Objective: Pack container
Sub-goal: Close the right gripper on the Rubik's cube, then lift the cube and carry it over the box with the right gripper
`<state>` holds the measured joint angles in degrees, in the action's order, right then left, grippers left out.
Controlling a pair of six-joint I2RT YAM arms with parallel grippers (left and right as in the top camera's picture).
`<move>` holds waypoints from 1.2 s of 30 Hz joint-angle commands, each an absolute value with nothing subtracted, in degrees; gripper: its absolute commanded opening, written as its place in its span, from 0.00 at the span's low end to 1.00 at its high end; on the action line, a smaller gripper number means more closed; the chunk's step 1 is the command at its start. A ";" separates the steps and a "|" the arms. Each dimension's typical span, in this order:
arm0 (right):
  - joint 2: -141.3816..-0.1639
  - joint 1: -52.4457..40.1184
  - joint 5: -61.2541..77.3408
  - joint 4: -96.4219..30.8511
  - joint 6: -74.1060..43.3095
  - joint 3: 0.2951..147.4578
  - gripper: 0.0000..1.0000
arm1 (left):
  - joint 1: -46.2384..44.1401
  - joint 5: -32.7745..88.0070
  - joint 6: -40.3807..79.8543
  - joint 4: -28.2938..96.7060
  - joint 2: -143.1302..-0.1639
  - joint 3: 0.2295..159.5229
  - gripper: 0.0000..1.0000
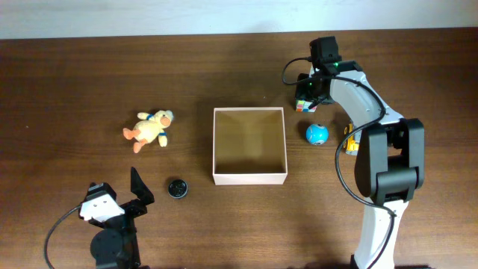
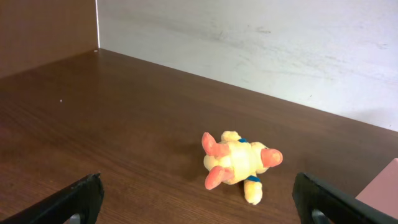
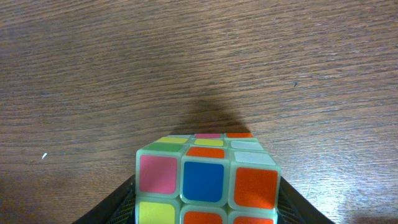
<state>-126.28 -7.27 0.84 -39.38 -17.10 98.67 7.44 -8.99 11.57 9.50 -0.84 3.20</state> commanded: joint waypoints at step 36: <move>-126.67 -8.45 -0.54 -68.64 -13.72 139.61 0.53 | 7.18 -8.58 10.63 9.26 -0.34 2.81 0.99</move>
<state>-126.61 -7.31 -0.01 -66.19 -14.28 134.63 7.44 -8.99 11.57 9.50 -0.84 3.20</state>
